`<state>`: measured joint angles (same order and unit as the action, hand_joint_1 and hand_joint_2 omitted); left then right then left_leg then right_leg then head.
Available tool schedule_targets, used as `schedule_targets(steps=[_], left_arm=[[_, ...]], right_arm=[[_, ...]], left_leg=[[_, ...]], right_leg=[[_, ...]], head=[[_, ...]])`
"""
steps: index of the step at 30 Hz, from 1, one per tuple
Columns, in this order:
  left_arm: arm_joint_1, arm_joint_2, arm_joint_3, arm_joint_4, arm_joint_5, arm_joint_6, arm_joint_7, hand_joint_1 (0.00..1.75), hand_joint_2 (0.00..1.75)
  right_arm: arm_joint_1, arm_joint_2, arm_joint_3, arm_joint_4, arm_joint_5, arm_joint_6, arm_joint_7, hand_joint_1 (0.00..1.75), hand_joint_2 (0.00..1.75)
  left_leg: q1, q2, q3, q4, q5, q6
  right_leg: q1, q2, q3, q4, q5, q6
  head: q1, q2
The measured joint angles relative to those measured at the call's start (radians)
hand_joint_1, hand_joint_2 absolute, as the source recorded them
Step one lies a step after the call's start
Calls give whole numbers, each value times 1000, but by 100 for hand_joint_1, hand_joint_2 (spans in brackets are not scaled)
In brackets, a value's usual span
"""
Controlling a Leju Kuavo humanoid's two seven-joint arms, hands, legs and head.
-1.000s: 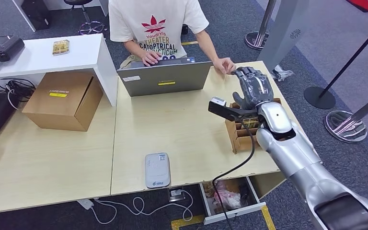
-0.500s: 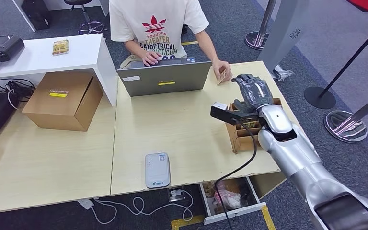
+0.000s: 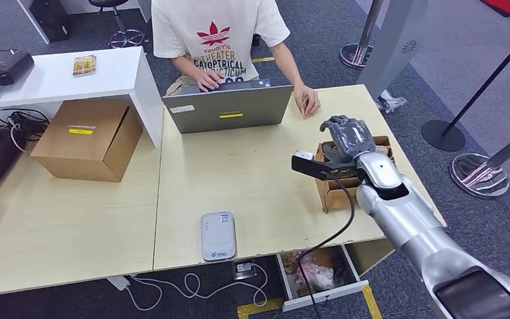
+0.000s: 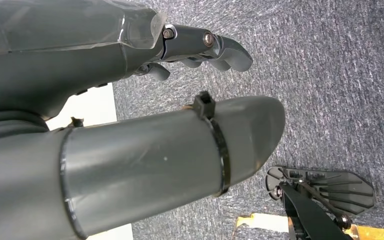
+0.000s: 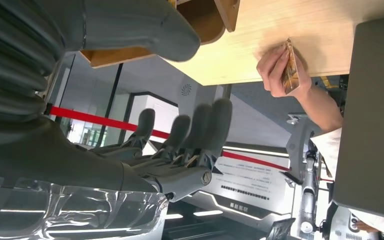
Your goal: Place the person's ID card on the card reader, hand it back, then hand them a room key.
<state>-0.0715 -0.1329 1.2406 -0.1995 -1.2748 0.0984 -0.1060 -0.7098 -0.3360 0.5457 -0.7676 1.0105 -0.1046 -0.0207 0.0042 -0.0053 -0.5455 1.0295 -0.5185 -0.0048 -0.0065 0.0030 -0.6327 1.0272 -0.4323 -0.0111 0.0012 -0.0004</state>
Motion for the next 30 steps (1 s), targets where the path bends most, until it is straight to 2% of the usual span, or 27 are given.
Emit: schedule_targets(steps=[3, 6, 10, 24, 28, 30], left_arm=[[0, 2, 0, 0, 2, 0, 2, 0, 0], [1, 2, 1, 0, 5, 0, 2, 0, 0], [1, 2, 1, 0, 7, 3, 2, 0, 0], [4, 3, 2, 0, 11, 6, 2, 0, 0], [5, 3, 2, 0, 11, 6, 1, 0, 0], [5, 3, 3, 0, 11, 6, 1, 0, 0]], right_arm=[[1, 2, 2, 9, 0, 1, 1, 113, 175], [0, 4, 5, 18, 0, 2, 1, 110, 175], [-2, 5, 14, 36, 0, 0, -2, 84, 175], [-23, 5, 19, 116, -14, -16, -15, 103, 175], [-27, 5, 19, 134, -16, -20, -16, 123, 175], [-29, 5, 19, 142, -17, -20, -17, 117, 175]], left_leg=[[0, 0, 0, 0, 0, 0], [0, 0, 0, 0, 0, 0], [0, 0, 0, 0, 0, 0], [0, 0, 0, 0, 0, 0], [0, 0, 0, 0, 0, 0], [0, 0, 0, 0, 0, 0]], right_leg=[[0, 0, 0, 0, 0, 0], [0, 0, 0, 0, 0, 0], [0, 0, 0, 0, 0, 0], [0, 0, 0, 0, 0, 0], [0, 0, 0, 0, 0, 0], [0, 0, 0, 0, 0, 0]], head=[[0, 0], [0, 0], [0, 0], [0, 0], [0, 0], [0, 0]])
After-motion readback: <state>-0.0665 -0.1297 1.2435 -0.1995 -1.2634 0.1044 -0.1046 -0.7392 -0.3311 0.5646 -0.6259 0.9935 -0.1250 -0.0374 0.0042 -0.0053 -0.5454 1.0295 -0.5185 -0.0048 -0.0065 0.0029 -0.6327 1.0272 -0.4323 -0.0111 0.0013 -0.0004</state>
